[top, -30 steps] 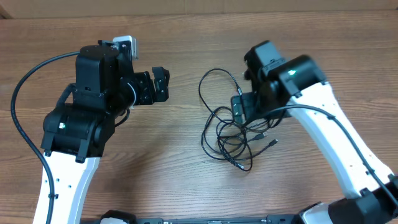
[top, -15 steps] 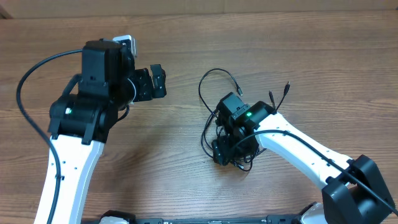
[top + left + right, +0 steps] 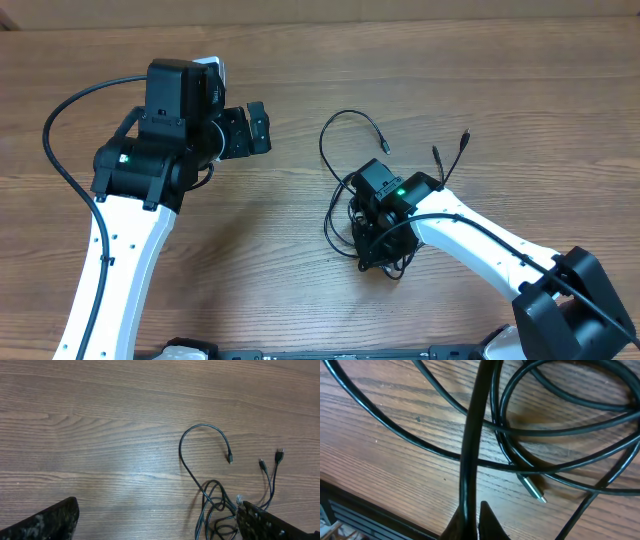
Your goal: Untangle cables
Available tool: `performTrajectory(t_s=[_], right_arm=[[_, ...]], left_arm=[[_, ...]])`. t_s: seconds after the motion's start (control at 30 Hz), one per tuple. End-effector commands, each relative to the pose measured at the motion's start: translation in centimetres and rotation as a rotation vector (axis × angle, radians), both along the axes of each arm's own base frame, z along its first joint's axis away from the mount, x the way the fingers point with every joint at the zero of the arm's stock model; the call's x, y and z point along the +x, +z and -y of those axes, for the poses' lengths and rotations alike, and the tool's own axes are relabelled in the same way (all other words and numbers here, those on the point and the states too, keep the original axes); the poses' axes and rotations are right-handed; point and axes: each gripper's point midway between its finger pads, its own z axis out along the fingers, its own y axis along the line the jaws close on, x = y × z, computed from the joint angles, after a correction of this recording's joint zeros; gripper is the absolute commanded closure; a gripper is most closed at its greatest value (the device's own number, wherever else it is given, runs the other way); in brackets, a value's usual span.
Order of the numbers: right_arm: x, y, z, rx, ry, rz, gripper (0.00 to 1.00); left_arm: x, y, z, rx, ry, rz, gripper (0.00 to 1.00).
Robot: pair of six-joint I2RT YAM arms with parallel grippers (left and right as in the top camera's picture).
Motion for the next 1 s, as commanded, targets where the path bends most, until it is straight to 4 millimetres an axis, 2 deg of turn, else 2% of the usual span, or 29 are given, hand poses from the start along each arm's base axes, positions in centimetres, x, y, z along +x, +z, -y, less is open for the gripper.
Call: performTrajectory(t_s=[0.0, 0.07, 0.2, 0.37, 0.43, 0.5, 0.53, 0.7, 0.8, 0.87, 0.97], right_arm=[[1.6, 2.5, -1.2, 0.047, -0.05, 0.047, 0.96], [2.8, 4.7, -1.8, 0.078, -0.059, 0.088, 0.96], [5.9, 11.6, -2.4, 0.104, -0.095, 0.238, 0.96], [9.0, 21.8, -2.0, 0.135, -0.131, 0.475, 0.96], [10.0, 26.8, -1.6, 0.17, -0.158, 0.597, 0.96], [10.5, 32.1, -1.1, 0.232, -0.188, 0.725, 0.96], [10.6, 34.1, -0.9, 0.259, -0.2, 0.774, 0.96], [10.4, 42.5, 0.9, 0.372, -0.296, 0.988, 0.96], [9.8, 45.8, 2.0, 0.416, -0.333, 1.075, 0.96], [9.8, 47.1, 3.3, 0.403, -0.375, 1.133, 0.96], [10.2, 48.0, 5.1, 0.342, -0.441, 1.197, 0.96]], left_arm=[[0.4, 0.6, -0.3, -0.003, 0.017, 0.014, 0.0], [0.4, 0.6, -0.3, -0.004, 0.017, 0.014, 0.0], [0.4, 0.6, -0.3, -0.003, 0.017, 0.014, 0.0], [0.4, 0.6, -0.3, -0.003, 0.017, 0.014, 0.0], [0.4, 0.6, -0.2, -0.003, 0.017, 0.014, 0.0], [0.4, 0.6, -0.2, -0.003, 0.017, 0.014, 0.0], [0.4, 0.6, -0.2, -0.004, 0.017, 0.014, 0.0], [0.4, 0.6, -0.2, -0.004, 0.017, 0.014, 0.0], [0.4, 0.6, -0.2, -0.003, 0.017, 0.014, 0.0], [0.4, 0.6, -0.2, -0.004, 0.017, 0.014, 0.0], [0.4, 0.6, -0.2, -0.003, 0.017, 0.014, 0.0]])
